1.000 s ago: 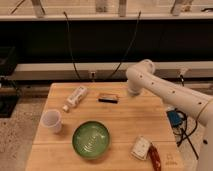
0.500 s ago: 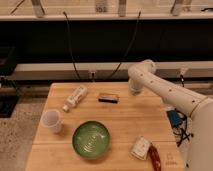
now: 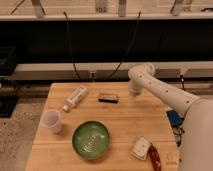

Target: Push the eraser across the table

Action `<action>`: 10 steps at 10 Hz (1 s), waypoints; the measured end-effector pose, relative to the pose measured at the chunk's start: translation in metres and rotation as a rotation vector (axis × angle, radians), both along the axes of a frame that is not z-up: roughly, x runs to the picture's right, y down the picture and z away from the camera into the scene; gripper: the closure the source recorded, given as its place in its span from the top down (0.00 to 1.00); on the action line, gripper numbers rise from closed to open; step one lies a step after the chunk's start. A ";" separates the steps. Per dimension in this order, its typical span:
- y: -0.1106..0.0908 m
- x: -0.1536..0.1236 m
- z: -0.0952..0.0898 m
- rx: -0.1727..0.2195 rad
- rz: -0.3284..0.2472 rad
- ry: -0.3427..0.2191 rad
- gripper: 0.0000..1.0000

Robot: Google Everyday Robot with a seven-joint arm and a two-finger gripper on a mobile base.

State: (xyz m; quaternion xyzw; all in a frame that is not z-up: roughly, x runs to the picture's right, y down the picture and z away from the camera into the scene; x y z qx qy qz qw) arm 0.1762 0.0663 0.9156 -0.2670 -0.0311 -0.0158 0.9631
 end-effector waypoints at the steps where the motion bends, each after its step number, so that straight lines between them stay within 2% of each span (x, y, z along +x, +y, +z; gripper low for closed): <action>1: 0.000 0.001 0.002 -0.001 0.000 0.002 0.00; 4: 0.008 -0.014 0.021 -0.011 -0.019 -0.005 0.00; 7: 0.011 -0.021 0.029 -0.014 -0.043 -0.011 0.00; 10: 0.011 -0.057 0.037 -0.013 -0.089 -0.045 0.00</action>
